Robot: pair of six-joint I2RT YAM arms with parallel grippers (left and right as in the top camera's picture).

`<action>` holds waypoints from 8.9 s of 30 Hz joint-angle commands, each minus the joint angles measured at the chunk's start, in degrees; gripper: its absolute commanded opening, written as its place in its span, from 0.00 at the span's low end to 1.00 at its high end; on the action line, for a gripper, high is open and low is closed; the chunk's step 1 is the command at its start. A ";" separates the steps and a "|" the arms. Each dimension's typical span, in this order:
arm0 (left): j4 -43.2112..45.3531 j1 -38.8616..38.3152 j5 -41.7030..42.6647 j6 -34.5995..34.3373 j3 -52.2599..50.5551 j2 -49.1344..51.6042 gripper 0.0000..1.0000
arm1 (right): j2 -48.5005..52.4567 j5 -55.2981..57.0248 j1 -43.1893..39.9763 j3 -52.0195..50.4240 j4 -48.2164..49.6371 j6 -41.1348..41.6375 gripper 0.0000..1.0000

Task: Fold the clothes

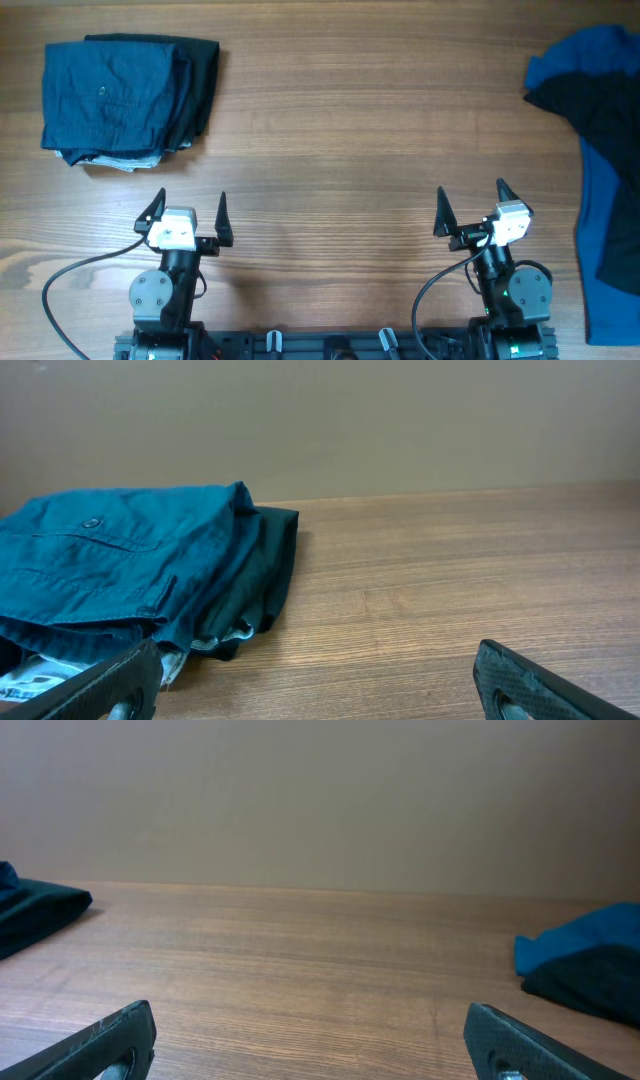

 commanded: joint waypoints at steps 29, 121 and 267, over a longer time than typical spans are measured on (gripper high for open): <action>0.02 -0.15 -0.79 0.66 -0.52 0.13 1.00 | -0.07 1.16 0.22 7.74 -3.17 -0.50 1.00; 0.02 -0.15 -0.79 0.66 -0.52 0.13 1.00 | 128.61 16.81 -21.88 92.76 -24.28 14.82 0.36; 0.02 -0.15 -0.79 0.66 -0.52 0.13 1.00 | 125.24 6.40 -6.23 92.13 -24.83 -0.74 0.34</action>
